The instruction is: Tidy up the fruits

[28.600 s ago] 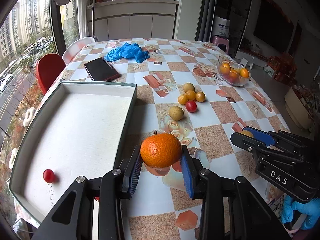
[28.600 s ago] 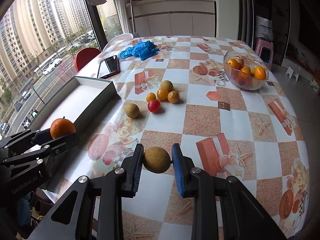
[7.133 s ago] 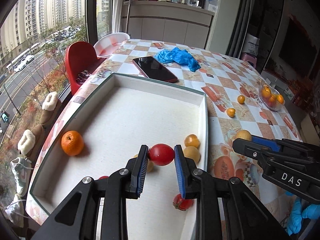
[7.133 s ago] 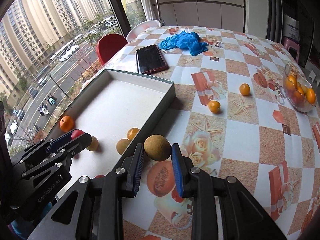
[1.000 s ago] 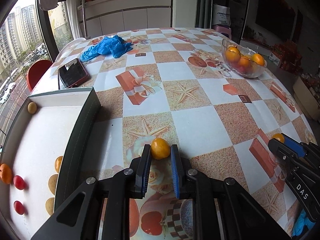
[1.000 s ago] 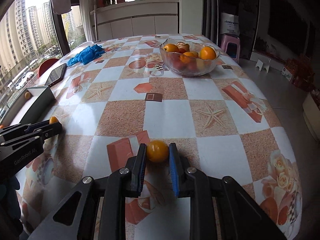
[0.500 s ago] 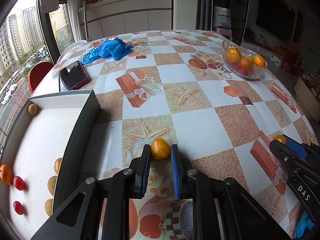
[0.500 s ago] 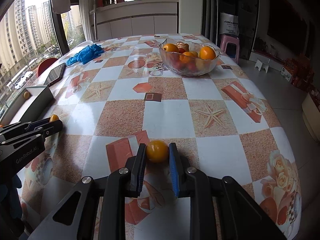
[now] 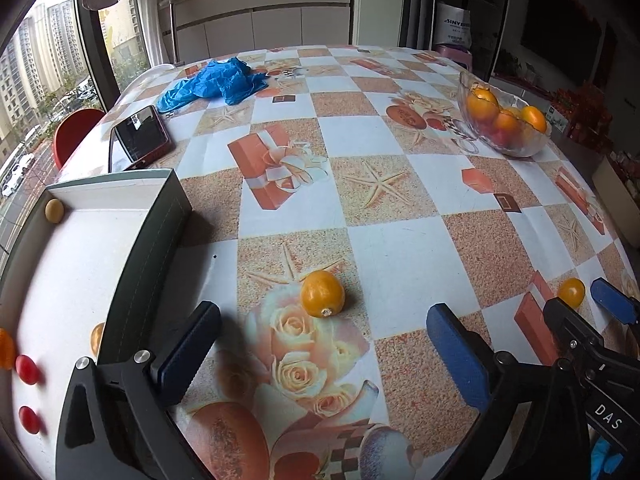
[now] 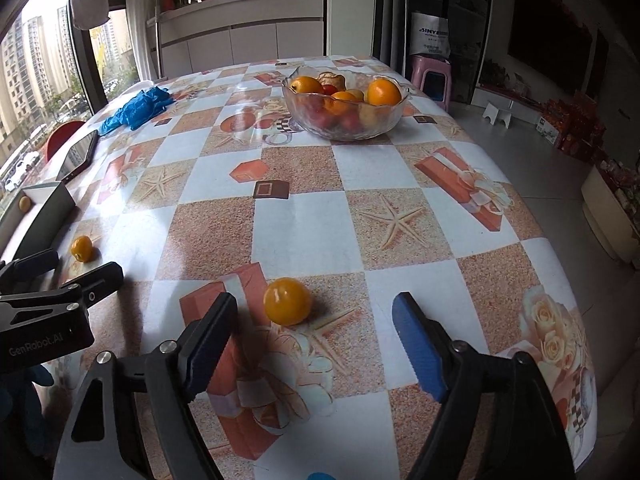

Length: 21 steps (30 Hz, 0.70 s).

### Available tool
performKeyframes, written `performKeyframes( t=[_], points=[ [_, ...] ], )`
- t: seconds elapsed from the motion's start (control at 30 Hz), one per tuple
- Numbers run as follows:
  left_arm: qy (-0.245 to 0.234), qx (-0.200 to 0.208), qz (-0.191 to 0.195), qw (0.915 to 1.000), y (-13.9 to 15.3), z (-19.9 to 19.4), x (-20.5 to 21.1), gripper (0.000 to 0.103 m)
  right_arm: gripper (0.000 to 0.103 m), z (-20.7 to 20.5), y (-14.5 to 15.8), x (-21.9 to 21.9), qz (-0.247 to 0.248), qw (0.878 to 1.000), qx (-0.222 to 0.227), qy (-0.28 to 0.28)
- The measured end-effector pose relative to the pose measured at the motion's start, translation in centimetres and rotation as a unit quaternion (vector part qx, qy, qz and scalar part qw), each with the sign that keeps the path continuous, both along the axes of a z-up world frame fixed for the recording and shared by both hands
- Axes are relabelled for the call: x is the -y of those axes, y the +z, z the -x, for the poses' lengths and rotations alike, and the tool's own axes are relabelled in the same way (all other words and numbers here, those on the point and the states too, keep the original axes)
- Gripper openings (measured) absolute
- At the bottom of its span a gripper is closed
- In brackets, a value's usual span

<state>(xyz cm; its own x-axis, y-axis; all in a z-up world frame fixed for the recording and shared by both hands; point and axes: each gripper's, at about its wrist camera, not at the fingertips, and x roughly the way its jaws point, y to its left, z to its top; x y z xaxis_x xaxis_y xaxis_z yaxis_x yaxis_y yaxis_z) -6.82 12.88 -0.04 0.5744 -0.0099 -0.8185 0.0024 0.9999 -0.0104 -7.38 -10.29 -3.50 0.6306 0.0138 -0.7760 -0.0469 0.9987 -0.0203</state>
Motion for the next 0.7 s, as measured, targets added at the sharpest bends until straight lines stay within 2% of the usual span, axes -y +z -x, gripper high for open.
performKeyframes(
  t=[0.13, 0.2, 0.7],
  points=[
    [0.000, 0.000, 0.000, 1.0000, -0.01, 0.01, -0.01, 0.103, 0.092, -0.14, -0.17, -0.33, 0.001, 1.000, -0.007, 0.013],
    [0.000, 0.000, 0.000, 1.0000, -0.01, 0.01, -0.02, 0.103, 0.102, -0.26, -0.33, -0.54, 0.001, 1.000, -0.013, 0.019],
    [0.000, 0.000, 0.000, 1.0000, -0.02, 0.02, -0.05, 0.103, 0.103, -0.32, -0.42, -0.59, 0.000, 1.000, -0.017, 0.020]
  ],
)
